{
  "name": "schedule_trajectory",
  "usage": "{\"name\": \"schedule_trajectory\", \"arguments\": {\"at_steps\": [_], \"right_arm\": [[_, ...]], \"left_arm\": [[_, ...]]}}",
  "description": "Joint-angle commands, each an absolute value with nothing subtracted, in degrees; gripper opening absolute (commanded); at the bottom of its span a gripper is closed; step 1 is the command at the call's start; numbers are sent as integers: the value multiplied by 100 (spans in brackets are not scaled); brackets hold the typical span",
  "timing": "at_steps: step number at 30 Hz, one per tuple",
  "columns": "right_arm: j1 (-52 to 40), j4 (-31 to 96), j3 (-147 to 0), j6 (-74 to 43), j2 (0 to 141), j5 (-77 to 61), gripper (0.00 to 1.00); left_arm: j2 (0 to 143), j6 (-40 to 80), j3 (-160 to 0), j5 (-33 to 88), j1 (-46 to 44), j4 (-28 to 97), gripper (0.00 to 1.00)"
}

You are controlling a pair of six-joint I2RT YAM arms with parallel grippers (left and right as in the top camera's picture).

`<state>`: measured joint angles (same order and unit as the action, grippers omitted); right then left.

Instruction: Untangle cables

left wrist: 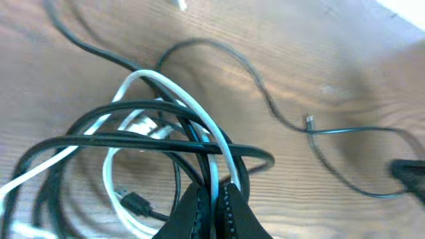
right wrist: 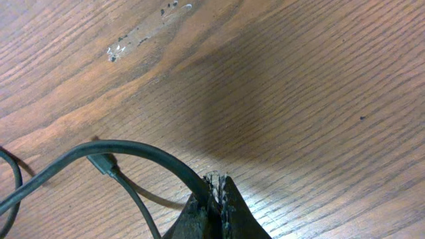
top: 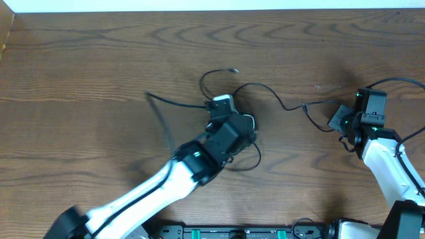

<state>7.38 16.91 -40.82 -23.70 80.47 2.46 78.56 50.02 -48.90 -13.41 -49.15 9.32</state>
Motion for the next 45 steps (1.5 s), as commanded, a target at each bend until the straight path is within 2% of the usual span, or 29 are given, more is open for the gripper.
{"name": "schedule_trajectory", "arguments": {"at_steps": [1, 10, 23, 25, 27, 29, 30, 35, 38, 43, 45], "right_arm": [[742, 1697, -4119, -2434, 7983, 351, 3], [742, 1697, -4119, -2434, 7983, 351, 3], [742, 1697, -4119, -2434, 7983, 351, 6], [742, 1699, -4119, -2434, 7983, 351, 15], [742, 1717, -4119, -2434, 7983, 353, 19], [742, 1732, -4119, -2434, 7983, 351, 27], [742, 1739, -4119, -2434, 7983, 351, 37], [740, 1717, -4119, -2438, 7983, 207, 70], [740, 1627, -4119, -2429, 7983, -266, 77], [740, 1391, -4119, -2112, 7983, -1214, 84], [738, 1284, -4119, -1942, 7983, -1588, 91]], "left_arm": [[7150, 4713, -4899, -1374, -4711, 1293, 7], [5887, 4711, -4899, -1376, -3959, 2434, 7], [4967, 4713, -4899, -1376, -2106, 4123, 8], [4993, 4711, -4897, -1376, -1968, 4313, 8], [5054, 4646, -4897, -1376, -1861, 4473, 8], [5144, 4584, -4897, -1376, -1802, 4569, 8], [5207, 4584, -4897, -1376, -1787, 4609, 8], [5583, 4519, -4897, -1345, -1780, 4622, 8], [5865, 4512, -4897, -1201, -1780, 4606, 8], [6429, 4456, -4897, -891, -1780, 4567, 8], [6630, 4449, -4897, -687, -1780, 4519, 8]]}}
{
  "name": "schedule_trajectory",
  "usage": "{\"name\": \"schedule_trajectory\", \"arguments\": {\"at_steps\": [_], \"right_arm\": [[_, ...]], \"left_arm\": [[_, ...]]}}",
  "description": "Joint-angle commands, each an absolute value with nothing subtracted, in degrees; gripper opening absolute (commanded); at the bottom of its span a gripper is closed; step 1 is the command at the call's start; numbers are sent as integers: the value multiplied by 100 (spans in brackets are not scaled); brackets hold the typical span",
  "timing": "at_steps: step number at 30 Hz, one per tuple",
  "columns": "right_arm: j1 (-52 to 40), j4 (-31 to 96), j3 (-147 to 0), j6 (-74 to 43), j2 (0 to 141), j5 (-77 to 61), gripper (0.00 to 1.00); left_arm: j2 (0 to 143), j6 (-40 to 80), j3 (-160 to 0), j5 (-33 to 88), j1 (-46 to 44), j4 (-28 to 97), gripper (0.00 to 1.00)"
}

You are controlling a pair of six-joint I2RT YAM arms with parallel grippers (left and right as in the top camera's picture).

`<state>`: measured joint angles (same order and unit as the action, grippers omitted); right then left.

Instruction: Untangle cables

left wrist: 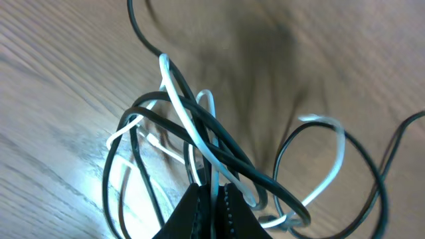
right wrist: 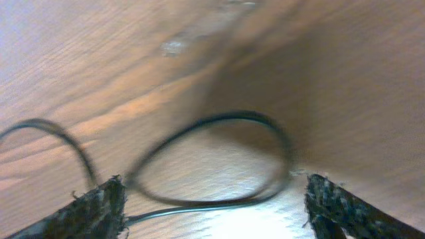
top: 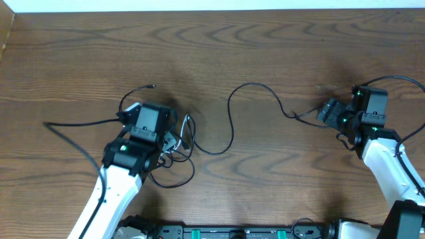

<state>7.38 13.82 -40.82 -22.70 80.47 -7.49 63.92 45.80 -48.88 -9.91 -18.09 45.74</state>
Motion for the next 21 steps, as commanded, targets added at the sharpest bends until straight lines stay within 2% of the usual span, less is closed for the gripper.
{"name": "schedule_trajectory", "arguments": {"at_steps": [1, 7, 12, 21], "right_arm": [[731, 1223, -4119, -1809, 7983, -1833, 96], [495, 958, -4119, -895, 7983, -3238, 99], [58, 956, -4119, -443, 7983, -3249, 99], [-563, 958, -4119, -397, 7983, -3114, 99]], "left_arm": [[6729, 4357, -4897, -534, -1780, 4458, 8], [7334, 3734, -4897, 591, -1780, 3916, 8], [7655, 3568, -4897, 729, -1780, 3739, 8], [7673, 3299, -4897, 558, -1778, 3280, 8]]}}
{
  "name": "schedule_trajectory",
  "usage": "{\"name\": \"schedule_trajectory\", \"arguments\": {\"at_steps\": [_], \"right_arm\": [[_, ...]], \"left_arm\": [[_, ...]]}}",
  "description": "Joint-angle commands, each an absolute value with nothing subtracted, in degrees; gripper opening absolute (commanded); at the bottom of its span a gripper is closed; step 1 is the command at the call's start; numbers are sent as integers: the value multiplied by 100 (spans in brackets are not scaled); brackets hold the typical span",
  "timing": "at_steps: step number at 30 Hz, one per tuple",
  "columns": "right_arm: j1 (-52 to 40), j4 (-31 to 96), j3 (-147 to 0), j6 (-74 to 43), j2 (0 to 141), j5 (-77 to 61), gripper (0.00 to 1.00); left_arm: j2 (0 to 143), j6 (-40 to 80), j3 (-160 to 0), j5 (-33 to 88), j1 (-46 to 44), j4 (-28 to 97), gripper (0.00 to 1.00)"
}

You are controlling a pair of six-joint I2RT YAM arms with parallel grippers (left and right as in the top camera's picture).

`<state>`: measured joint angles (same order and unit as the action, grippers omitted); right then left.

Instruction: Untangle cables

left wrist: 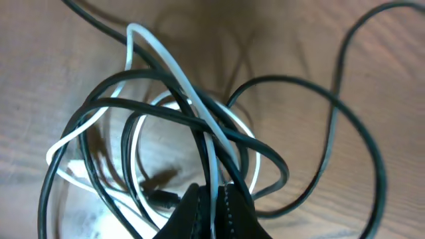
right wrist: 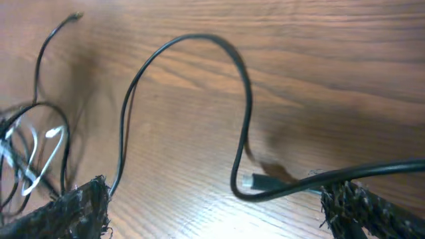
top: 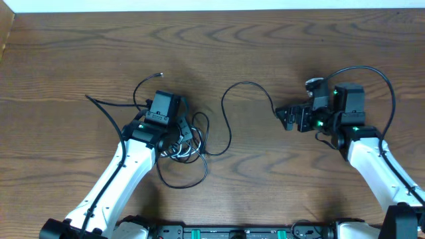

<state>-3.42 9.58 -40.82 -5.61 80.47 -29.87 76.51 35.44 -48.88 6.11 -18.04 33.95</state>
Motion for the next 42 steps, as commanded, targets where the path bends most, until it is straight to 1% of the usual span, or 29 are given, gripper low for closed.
{"name": "schedule_trajectory", "arguments": {"at_steps": [1, 4, 10, 12, 17, 25, 29, 33, 37, 40, 42], "right_arm": [[-633, 956, -4119, -390, 7983, -3208, 99], [-862, 943, -4119, -375, 7983, -3437, 98], [-1369, 1002, -4119, -596, 7994, -3404, 89], [-1570, 982, -4119, -847, 8016, -3175, 85], [-2062, 930, -4119, -1363, 8128, -2617, 82], [-2733, 99, -4119, -2353, 8652, -2600, 82], [-3017, -454, -4119, -3017, 9045, -2683, 87], [-3371, -972, -4119, -3041, 9314, -2978, 89], [-3671, -1411, -4119, -3044, 9382, -2993, 89], [-3795, -1789, -4119, -3293, 9382, -2987, 89], [-3848, -1984, -4119, -3634, 9382, -2803, 86]], "left_arm": [[7673, 3299, -4897, 443, -1778, 3238, 8], [7673, 3299, -4897, 132, -1778, 3201, 8], [7673, 3295, -4897, -405, -1780, 3216, 8], [7673, 3293, -4897, -436, -1780, 3225, 8], [7673, 3293, -4897, -436, -1780, 3249, 8], [7673, 3085, -4803, -436, -1780, 3234, 8], [7673, 3085, -4794, -438, -1780, 3221, 8], [7673, 3085, -4794, -438, -1780, 3199, 8], [7673, 3085, -4794, -438, -1780, 3197, 8], [7673, 3083, -4794, -443, -1780, 3197, 8], [7673, 3085, -4794, -440, -1780, 3197, 8]]}}
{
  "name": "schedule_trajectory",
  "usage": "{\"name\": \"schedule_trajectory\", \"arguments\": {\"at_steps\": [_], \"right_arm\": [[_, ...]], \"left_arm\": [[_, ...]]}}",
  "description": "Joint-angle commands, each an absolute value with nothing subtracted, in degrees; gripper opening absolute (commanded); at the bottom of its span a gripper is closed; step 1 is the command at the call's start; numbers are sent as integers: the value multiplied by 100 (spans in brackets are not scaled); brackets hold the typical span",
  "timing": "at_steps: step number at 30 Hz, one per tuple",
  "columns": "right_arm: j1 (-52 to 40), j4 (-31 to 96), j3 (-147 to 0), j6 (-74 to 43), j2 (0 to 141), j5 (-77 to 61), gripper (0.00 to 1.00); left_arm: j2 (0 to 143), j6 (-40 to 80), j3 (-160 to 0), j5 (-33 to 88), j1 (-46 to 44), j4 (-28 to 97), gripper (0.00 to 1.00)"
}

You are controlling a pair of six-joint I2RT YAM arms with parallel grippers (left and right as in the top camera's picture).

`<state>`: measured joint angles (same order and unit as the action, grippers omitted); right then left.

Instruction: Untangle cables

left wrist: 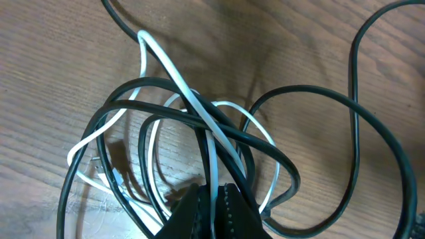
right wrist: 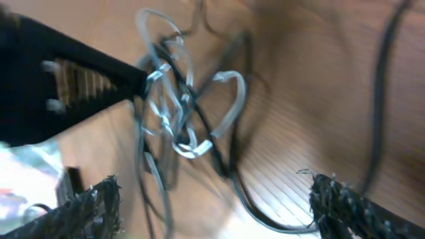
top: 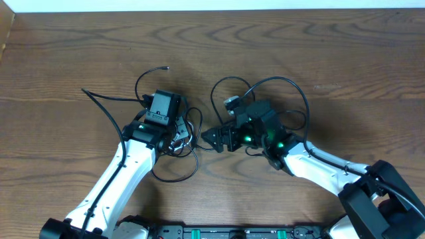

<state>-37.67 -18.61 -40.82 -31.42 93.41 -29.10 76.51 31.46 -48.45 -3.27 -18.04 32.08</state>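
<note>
A tangle of black and white cables (top: 174, 141) lies left of the table's middle. My left gripper (top: 178, 136) is shut on it: in the left wrist view the fingertips (left wrist: 214, 196) pinch a white cable (left wrist: 178, 85) among crossing black cable loops (left wrist: 265, 143). My right gripper (top: 211, 138) stands open just right of the tangle. The right wrist view is blurred; the tangle (right wrist: 176, 113) lies ahead of the wide-open gripper (right wrist: 216, 206), with nothing between its fingers (right wrist: 93, 206). A long black cable (top: 285, 83) loops over the right arm.
One black cable end (top: 165, 68) points up behind the left wrist. Another black stretch (top: 106, 101) runs off to the left. A loop (top: 174, 174) lies in front of the tangle. The table's far edge (top: 212, 9) meets a white wall.
My right gripper, still open, has moved left from the middle right to just beside the tangle. The long black cable now loops around the right arm. The left gripper has hardly moved.
First my left gripper held the tangle at the table's middle while the right was shut on a black cable at the far right. Then the tangle was at the left and the right gripper was open. The right gripper then stood further left, and now it is at the tangle.
</note>
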Motion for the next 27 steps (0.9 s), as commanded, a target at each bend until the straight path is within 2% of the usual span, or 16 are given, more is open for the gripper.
{"name": "schedule_trajectory", "arguments": {"at_steps": [1, 7, 13, 18, 24, 27], "right_arm": [[-3872, -1999, -4119, -3804, 9382, -2661, 84], [-4178, -2060, -4119, -4333, 9522, -1535, 78], [-4403, -2615, -4119, -4410, 9784, -1481, 77], [-4550, -2685, -4119, -4412, 10007, -1015, 61], [-4576, -2685, -4119, -4362, 10304, -845, 52], [-4576, -2674, -4119, -4340, 10326, -764, 43]], "left_arm": [[7673, 3085, -4794, -440, -1780, 3197, 8], [7673, 3085, -4794, -440, -1780, 3197, 8], [7673, 3085, -4794, -440, -1780, 3194, 8], [7673, 3085, -4794, -440, -1780, 3188, 8], [7673, 3085, -4794, -440, -1780, 3181, 8], [7673, 3083, -4794, -440, -1780, 3181, 8]]}}
